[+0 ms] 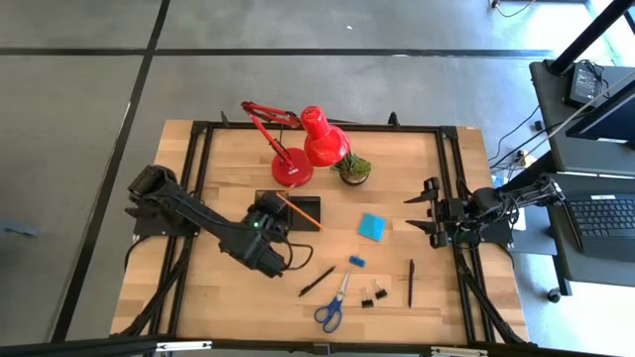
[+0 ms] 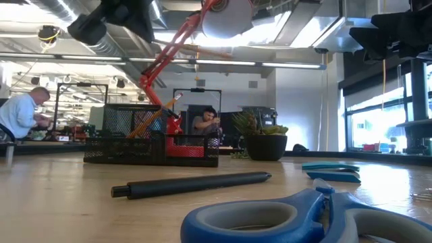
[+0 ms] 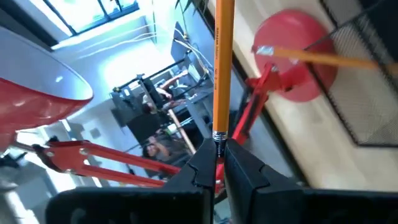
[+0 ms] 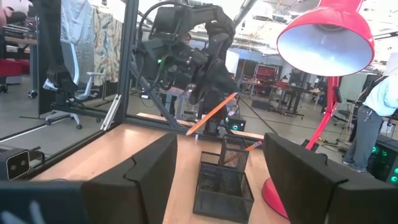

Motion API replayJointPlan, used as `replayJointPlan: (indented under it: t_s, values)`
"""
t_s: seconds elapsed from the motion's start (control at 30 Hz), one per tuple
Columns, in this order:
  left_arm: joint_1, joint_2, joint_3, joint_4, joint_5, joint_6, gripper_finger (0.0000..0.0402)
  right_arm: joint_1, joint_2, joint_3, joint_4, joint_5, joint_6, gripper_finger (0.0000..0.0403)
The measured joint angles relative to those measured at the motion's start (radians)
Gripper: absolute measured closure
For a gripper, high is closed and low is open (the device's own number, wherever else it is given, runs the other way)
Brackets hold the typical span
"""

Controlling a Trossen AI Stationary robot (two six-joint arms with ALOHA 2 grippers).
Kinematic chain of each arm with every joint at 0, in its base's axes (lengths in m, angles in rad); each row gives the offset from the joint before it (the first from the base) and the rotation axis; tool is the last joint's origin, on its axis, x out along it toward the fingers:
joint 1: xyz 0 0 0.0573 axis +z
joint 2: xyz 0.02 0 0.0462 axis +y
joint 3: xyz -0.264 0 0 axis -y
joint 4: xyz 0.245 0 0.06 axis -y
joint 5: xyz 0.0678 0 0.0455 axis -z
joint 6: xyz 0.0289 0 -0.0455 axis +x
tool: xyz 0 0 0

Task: Pick and place office supplies into organizer
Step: Put the orange pencil into the black desk organizer

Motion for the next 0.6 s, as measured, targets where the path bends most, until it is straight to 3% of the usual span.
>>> replayJointPlan:
  t_s: [0.6]
  values:
    - [0.126, -0.174, -0.001, 0.0, -0.018, 0.64, 0.0388, 0.0, 0.0, 0.0, -0.045, 0.0, 0.0, 0.0161]
